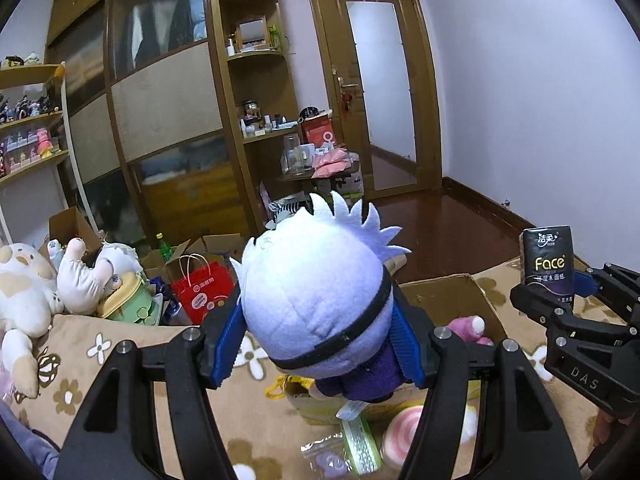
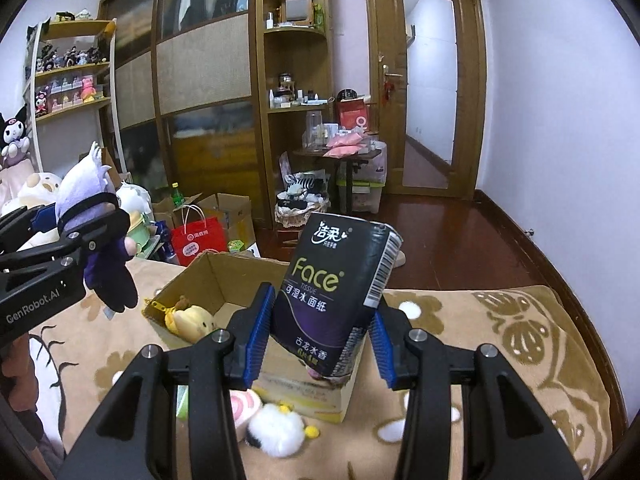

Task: Organize soft objects
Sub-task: 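Lift the doll and tissue pack and carry them over the box, then open both tools to release the doll and tissue pack into the box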

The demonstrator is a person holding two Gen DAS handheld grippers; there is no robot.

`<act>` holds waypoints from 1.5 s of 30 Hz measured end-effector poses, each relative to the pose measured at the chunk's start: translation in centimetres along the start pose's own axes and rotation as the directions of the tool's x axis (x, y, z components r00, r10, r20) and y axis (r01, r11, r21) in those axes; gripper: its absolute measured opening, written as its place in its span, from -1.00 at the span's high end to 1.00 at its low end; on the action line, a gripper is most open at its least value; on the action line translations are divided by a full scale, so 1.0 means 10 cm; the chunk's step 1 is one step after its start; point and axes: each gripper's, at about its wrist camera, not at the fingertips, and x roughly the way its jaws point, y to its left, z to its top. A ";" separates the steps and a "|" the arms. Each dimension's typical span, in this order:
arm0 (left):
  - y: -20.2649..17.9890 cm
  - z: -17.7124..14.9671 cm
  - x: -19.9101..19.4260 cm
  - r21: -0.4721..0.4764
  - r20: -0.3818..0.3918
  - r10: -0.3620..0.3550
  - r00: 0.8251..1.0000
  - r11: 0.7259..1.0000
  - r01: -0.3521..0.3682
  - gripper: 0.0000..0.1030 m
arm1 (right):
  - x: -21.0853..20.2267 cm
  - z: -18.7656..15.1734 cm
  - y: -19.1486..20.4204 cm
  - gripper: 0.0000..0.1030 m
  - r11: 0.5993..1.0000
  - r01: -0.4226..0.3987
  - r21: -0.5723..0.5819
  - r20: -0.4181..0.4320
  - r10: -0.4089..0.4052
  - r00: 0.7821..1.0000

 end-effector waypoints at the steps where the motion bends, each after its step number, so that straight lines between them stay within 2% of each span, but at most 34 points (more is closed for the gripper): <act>1: 0.00 0.00 0.02 -0.001 -0.002 -0.001 1.000 1.000 0.001 -0.24 | 0.05 0.00 0.00 0.08 1.000 0.002 -0.002 -0.003 -0.002 1.000; 12: 0.04 -0.15 0.54 -0.037 -0.080 -0.026 0.996 0.999 0.023 -0.25 | 0.52 -0.10 0.01 0.08 1.000 -0.017 -0.011 -0.055 0.016 0.998; 19: 0.05 -0.34 0.86 -0.040 -0.140 -0.039 0.989 0.999 0.034 -0.25 | 0.73 -0.19 -0.04 0.07 0.998 -0.066 0.018 -0.063 0.067 0.996; 27: 0.10 -0.44 1.03 -0.048 -0.180 -0.076 0.981 0.996 0.068 -0.29 | 0.88 -0.29 -0.06 0.04 0.991 -0.123 0.041 -0.101 0.127 0.987; 36: 0.08 -0.49 1.07 -0.048 -0.203 -0.079 0.976 0.996 0.071 -0.30 | 0.92 -0.35 -0.10 0.05 0.991 -0.121 0.051 -0.113 0.126 0.986; 39: 0.09 -0.50 1.09 -0.051 -0.211 -0.081 0.974 0.996 0.072 -0.38 | 0.92 -0.35 -0.09 0.05 0.991 -0.124 0.054 -0.120 0.130 0.984; 41: 0.09 -0.50 1.08 -0.046 -0.213 -0.070 0.974 0.997 0.061 -0.54 | 0.90 -0.35 -0.11 0.05 0.991 -0.125 0.057 -0.122 0.131 0.984; 42: 0.08 -0.51 1.07 -0.041 -0.218 -0.065 0.974 0.998 0.058 -0.72 | 0.89 -0.35 -0.12 0.05 0.990 -0.126 0.058 -0.123 0.132 0.984; 45: 0.08 -0.49 1.03 -0.037 -0.208 -0.068 0.976 0.997 0.061 -0.75 | 0.88 -0.36 -0.13 0.05 0.989 -0.131 0.063 -0.126 0.138 0.982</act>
